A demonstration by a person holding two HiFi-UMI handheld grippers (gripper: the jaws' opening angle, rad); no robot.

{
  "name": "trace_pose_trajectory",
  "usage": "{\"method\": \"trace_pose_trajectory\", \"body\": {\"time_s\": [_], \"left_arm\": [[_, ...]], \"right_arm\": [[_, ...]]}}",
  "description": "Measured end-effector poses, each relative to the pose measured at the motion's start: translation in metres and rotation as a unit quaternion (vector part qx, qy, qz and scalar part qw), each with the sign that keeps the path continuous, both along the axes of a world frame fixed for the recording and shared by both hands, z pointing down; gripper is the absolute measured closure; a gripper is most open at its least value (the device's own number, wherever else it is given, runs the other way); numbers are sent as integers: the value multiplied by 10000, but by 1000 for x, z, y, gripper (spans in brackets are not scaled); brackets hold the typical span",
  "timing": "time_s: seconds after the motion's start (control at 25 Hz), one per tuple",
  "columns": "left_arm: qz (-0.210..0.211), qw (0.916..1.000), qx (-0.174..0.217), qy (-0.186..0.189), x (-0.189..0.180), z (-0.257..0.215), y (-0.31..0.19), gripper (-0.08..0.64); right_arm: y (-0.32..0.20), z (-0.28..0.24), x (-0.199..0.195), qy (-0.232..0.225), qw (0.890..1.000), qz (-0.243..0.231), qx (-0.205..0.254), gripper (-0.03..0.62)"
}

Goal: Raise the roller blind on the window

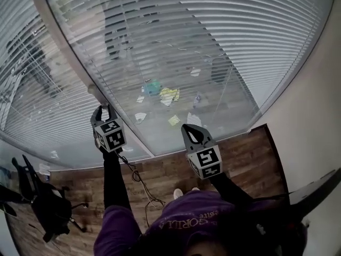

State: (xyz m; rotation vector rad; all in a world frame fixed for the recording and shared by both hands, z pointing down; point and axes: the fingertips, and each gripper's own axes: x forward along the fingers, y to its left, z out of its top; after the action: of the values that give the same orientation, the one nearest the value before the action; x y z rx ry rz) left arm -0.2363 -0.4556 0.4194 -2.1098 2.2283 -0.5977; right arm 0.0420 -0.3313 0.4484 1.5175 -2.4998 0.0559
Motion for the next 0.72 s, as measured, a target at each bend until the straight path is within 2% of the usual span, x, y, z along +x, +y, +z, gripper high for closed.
{"method": "trace_pose_trajectory", "body": {"time_s": [0.2,0.36,0.48,0.64,0.72], "left_arm": [[-64,9996,-114,243,2,0,-3,445],[-74,9977,-121,670,3,-3,0,445],[-100,9965,-132,816,3,-4,2,445],[-126,9906,-101,1355,-1,-3,-1,445],[-155,9906,-107,1352,-1,-3,-2,445]], "right_arm": [[-3,-2,6,7,10000,76,32,594],[-1,-1,8,2,9999,106,30,594],[0,-2,11,-7,9999,134,34,594],[-2,-3,12,-21,9999,158,48,594],[-2,-2,13,-23,9998,174,38,594]]}}
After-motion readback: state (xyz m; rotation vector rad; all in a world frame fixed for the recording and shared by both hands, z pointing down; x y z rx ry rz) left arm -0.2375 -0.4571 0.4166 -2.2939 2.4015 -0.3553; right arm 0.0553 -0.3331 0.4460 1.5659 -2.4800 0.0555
